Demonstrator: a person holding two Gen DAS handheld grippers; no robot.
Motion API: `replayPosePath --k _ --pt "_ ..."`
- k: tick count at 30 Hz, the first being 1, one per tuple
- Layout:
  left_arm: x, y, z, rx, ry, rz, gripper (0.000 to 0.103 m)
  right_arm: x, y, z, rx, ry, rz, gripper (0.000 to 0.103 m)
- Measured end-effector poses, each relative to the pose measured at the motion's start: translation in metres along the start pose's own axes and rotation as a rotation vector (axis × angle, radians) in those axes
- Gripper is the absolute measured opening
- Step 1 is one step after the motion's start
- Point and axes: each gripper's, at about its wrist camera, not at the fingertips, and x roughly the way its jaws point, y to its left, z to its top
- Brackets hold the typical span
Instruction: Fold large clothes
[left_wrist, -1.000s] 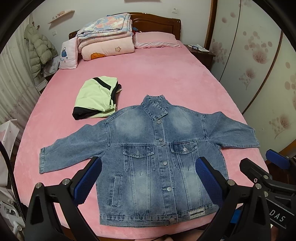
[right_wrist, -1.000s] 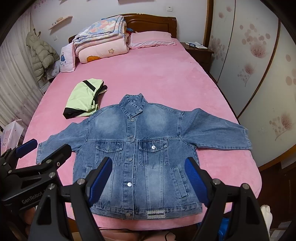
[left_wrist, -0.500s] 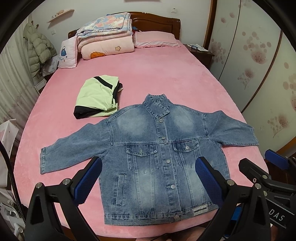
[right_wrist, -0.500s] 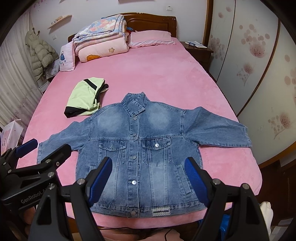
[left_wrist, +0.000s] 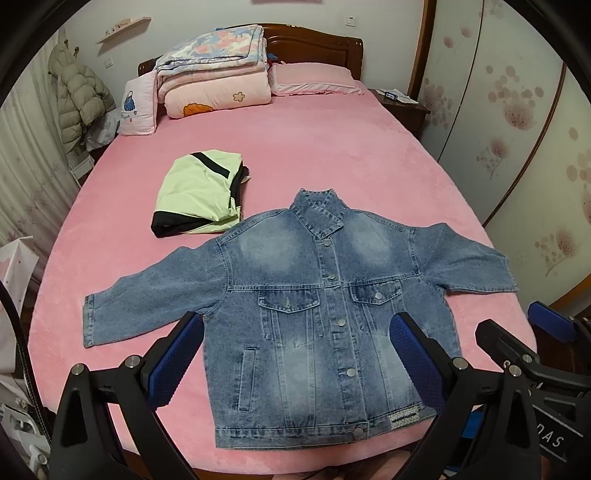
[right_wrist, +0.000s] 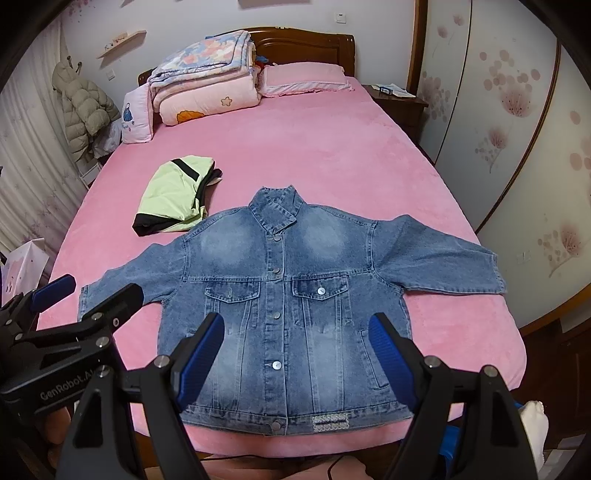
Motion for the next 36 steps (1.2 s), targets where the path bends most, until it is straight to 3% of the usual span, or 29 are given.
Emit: replayPosePath --k 12,36 --pt "-0.012 0.003 0.002 0.012 -0.052 -0.001 0.1 -0.008 0.003 -0.002 0.015 -0.028 -0.01 0.081" --pt "-0.015 -0.004 0.008 0.034 -0.062 -0.001 0.1 -0.015 0.001 -0.002 0.024 -0.053 -0.012 0.081"
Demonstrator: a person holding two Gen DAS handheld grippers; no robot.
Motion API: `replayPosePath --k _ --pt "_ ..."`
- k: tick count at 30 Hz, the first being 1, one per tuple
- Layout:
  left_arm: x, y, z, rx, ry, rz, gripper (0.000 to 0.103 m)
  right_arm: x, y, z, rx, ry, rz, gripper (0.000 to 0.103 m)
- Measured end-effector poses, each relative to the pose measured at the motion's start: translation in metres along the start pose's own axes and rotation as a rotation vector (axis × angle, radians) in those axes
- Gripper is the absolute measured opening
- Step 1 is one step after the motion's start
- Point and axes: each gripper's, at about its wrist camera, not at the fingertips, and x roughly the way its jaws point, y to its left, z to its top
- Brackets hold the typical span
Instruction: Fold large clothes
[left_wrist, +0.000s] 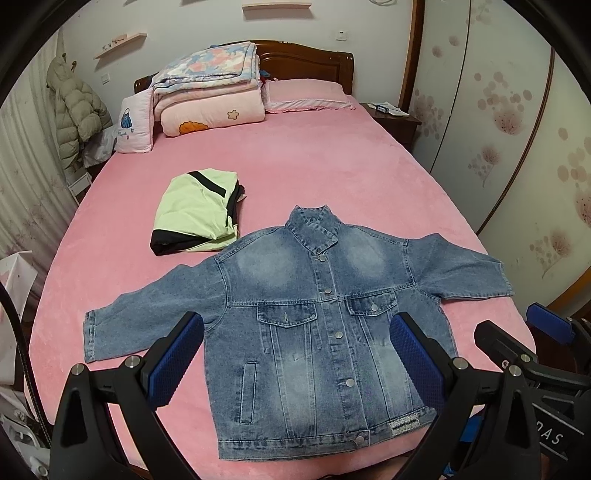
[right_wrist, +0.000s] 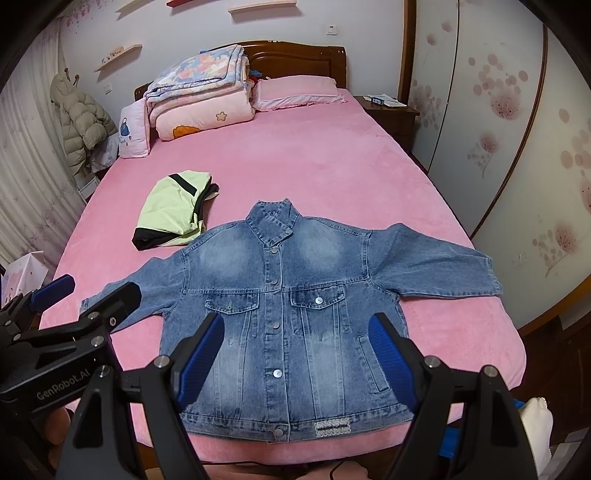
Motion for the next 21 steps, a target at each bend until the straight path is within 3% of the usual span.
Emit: replayPosePath --k 21 --pt "-0.001 -0.034 0.006 0.063 -0.029 -0.036 0.1 -0.008 -0.029 -0.004 0.051 -0.025 -0.011 0.081"
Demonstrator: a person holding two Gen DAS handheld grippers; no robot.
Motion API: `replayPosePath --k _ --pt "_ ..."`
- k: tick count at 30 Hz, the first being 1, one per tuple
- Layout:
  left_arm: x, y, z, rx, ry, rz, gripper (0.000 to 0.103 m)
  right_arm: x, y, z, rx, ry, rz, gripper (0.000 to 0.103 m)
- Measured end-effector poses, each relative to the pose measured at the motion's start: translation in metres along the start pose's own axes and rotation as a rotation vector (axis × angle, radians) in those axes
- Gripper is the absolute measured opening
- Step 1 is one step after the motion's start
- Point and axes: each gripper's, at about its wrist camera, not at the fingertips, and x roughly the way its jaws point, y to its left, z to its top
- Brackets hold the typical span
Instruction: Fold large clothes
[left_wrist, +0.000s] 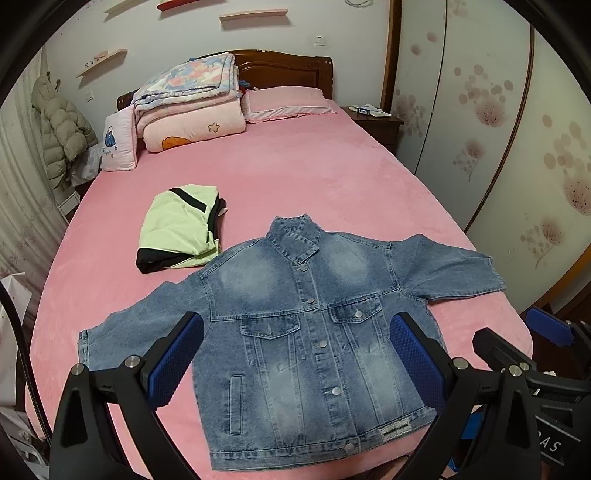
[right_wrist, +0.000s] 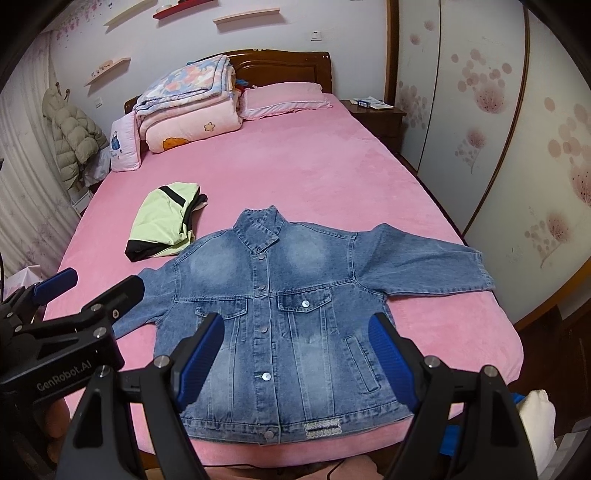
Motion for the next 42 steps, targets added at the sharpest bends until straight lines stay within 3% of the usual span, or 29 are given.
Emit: replayPosePath --k 8,15,21,25,32,36,42 --pt "0.013 -0.047 0.022 0.052 -0.03 0.048 0.1 0.016 -0.049 0.01 0.061 -0.006 0.058 0.081" --pt "0.032 -0.114 0.058 0.079 -0.07 0.065 0.1 0.042 -0.125 0.039 0.093 -0.041 0.106 0.081" --pt "0.071 -0.175 0.099 -0.008 -0.072 -0.049 0.1 0.071 -0.214 0.064 0.142 -0.119 0.103 0.081" --pt "0.113 -0.226 0.117 0.013 -0.097 -0.052 0.1 0.106 -0.275 0.07 0.199 -0.122 0.077 0.081" --pt "0.219 -0.311 0.122 0.089 -0.014 -0.085 0.1 0.187 -0.376 0.066 0.344 -0.028 0.008 0.081" --pt "0.28 -0.344 0.109 0.077 0.047 -0.13 0.1 0.235 -0.425 0.044 0.427 0.048 -0.011 0.081" --pt "0.354 -0.382 0.079 0.095 0.134 -0.126 0.1 0.295 -0.481 -0.003 0.58 0.167 -0.019 0.081"
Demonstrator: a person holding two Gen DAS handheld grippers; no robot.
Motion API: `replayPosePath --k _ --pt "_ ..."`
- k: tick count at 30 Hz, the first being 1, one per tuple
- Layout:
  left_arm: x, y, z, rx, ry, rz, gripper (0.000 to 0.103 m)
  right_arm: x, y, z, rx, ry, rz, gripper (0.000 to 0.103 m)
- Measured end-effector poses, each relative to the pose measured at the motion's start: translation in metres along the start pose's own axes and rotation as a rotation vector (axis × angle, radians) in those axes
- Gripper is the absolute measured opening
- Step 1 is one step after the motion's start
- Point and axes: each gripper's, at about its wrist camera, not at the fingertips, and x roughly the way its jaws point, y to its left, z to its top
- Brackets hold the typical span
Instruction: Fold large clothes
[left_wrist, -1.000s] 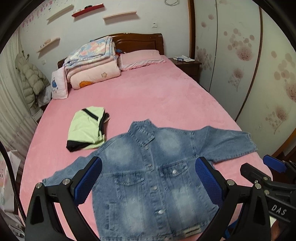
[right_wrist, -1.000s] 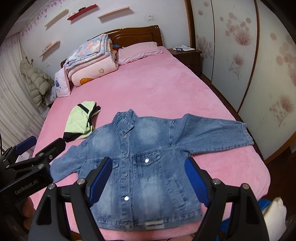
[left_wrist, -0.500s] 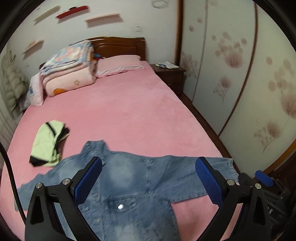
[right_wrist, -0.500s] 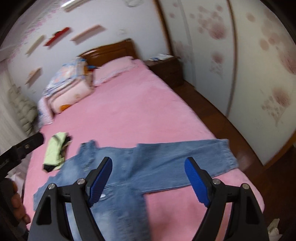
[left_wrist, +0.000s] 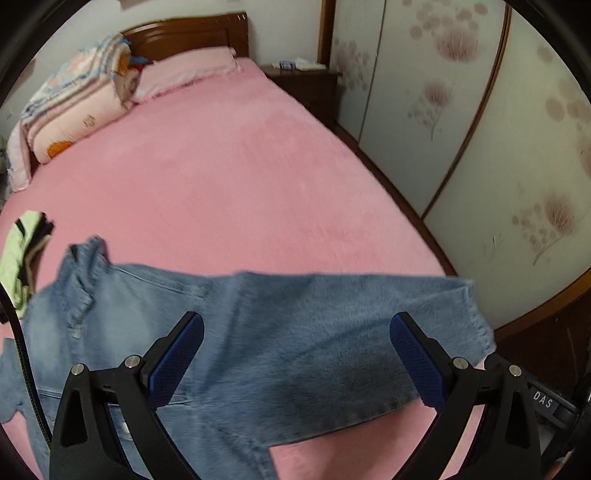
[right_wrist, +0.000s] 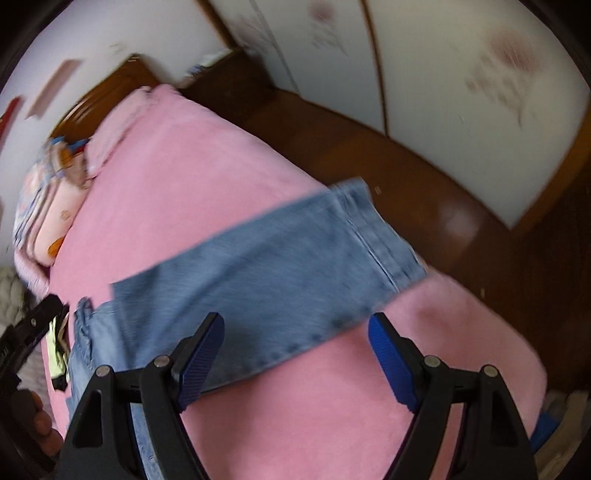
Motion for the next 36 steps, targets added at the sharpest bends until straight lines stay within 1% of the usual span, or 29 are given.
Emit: replayPosePath --k 3,8,9,11,12,13,14,15,16,18,19,20,23,26,28,30,32,34,35,36 --pt "0.03 -0.014 -0.011 0.028 0.034 0.0 0.1 0.027 -0.023 -0.005 0.079 0.053 0.025 0.076" --pt "0.053 -0.021 -0.021 0.041 0.053 -0.002 0.1 0.066 -0.049 -0.008 0.201 0.118 0.067 0.072" --pt "0.055 -0.021 -0.021 0.036 0.056 -0.004 0.1 0.073 -0.053 -0.008 0.222 0.121 0.069 0.07" --pt "0.056 -0.019 -0.021 0.025 0.061 -0.005 0.1 0.078 -0.055 -0.005 0.239 0.09 0.076 0.07" --pt "0.056 -0.018 -0.02 0.019 0.062 -0.003 0.1 0.08 -0.056 -0.004 0.236 0.076 0.071 0.066" --pt "0.055 -0.016 -0.02 0.01 0.062 -0.005 0.1 0.082 -0.056 -0.001 0.23 0.061 0.061 0.059" --pt "0.054 -0.015 -0.019 0.003 0.063 -0.007 0.1 0.084 -0.055 0.002 0.221 0.05 0.044 0.054" --pt "0.052 -0.013 -0.018 -0.005 0.063 -0.008 0.1 0.087 -0.054 0.005 0.211 0.046 0.024 0.044" --pt "0.05 -0.01 -0.017 -0.016 0.063 -0.007 0.1 0.088 -0.054 0.007 0.207 0.041 0.014 0.03" --pt "0.045 -0.004 -0.016 -0.032 0.06 -0.006 0.1 0.086 -0.054 0.012 0.199 0.028 0.017 0.012" --pt "0.04 0.0 -0.015 -0.04 0.057 -0.003 0.1 0.084 -0.053 0.014 0.193 0.027 0.026 0.008" --pt "0.035 0.004 -0.015 -0.047 0.055 -0.001 0.1 0.079 -0.05 0.015 0.175 0.017 0.025 0.007" --pt "0.013 0.019 -0.013 -0.056 0.052 0.01 0.1 0.052 -0.023 0.019 0.076 -0.051 0.009 0.006" --pt "-0.021 0.049 -0.017 -0.079 0.029 0.03 0.1 0.008 0.016 0.024 -0.048 -0.139 0.034 0.006" --pt "-0.046 0.075 -0.023 -0.103 0.014 0.049 0.1 -0.025 0.051 0.025 -0.143 -0.197 0.069 0.006" --pt "-0.074 0.11 -0.034 -0.136 -0.002 0.089 0.1 -0.06 0.094 0.02 -0.249 -0.252 0.124 0.006" --pt "-0.101 0.149 -0.045 -0.177 -0.026 0.133 0.1 -0.083 0.129 0.011 -0.333 -0.283 0.172 0.006" --pt "-0.128 0.191 -0.059 -0.222 -0.053 0.175 0.1 -0.105 0.177 -0.003 -0.433 -0.309 0.229 0.006" --pt "-0.141 0.215 -0.067 -0.248 -0.066 0.197 0.1 -0.114 0.208 -0.015 -0.492 -0.314 0.266 0.006" --pt "-0.153 0.236 -0.074 -0.27 -0.077 0.218 0.1 -0.118 0.231 -0.025 -0.532 -0.317 0.288 0.006"
